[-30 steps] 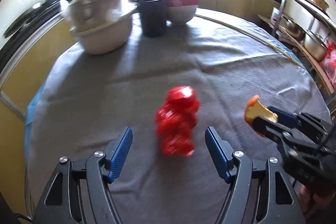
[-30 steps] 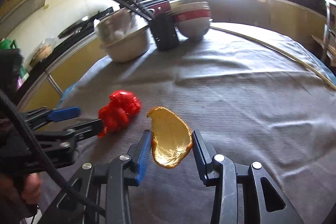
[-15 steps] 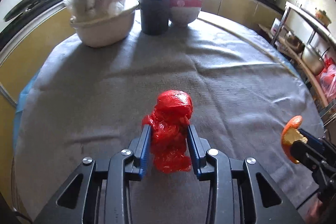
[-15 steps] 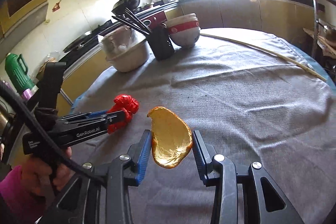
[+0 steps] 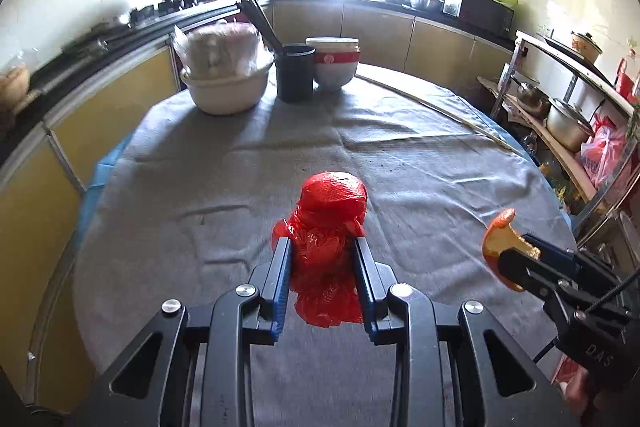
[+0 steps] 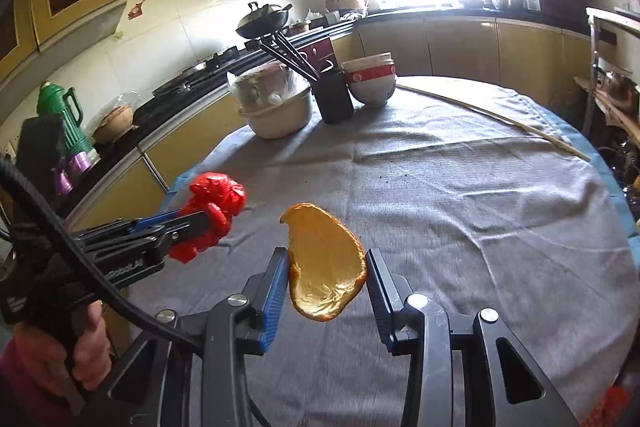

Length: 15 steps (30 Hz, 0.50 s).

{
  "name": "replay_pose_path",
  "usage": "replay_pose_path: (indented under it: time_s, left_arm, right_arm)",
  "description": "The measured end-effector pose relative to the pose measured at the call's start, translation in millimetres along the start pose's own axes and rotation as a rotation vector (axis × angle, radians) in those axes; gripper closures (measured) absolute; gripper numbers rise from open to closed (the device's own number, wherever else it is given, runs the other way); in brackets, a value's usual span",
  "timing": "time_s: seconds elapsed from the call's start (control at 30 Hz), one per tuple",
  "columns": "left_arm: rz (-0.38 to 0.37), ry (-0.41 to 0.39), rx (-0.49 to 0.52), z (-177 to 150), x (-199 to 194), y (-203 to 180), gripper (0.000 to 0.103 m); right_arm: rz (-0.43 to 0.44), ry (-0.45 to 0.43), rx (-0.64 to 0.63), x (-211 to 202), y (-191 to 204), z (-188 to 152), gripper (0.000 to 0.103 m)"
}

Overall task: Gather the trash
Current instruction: 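Lift and carry the pepper and orange peel with both tools over the red basket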

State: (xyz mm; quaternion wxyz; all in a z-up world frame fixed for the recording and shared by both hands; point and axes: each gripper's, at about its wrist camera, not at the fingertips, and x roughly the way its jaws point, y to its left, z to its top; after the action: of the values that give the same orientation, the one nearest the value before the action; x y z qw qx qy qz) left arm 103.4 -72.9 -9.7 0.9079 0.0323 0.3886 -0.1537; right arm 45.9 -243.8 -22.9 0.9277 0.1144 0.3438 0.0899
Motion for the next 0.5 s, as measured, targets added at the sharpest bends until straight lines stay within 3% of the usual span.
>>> replay_pose_path:
  time_s: [0.5]
  left_arm:
    - [0.044, -0.095, 0.047, -28, -77, -33, 0.071]
  right_arm:
    - [-0.012, -0.063, -0.006, -82, 13, -27, 0.061]
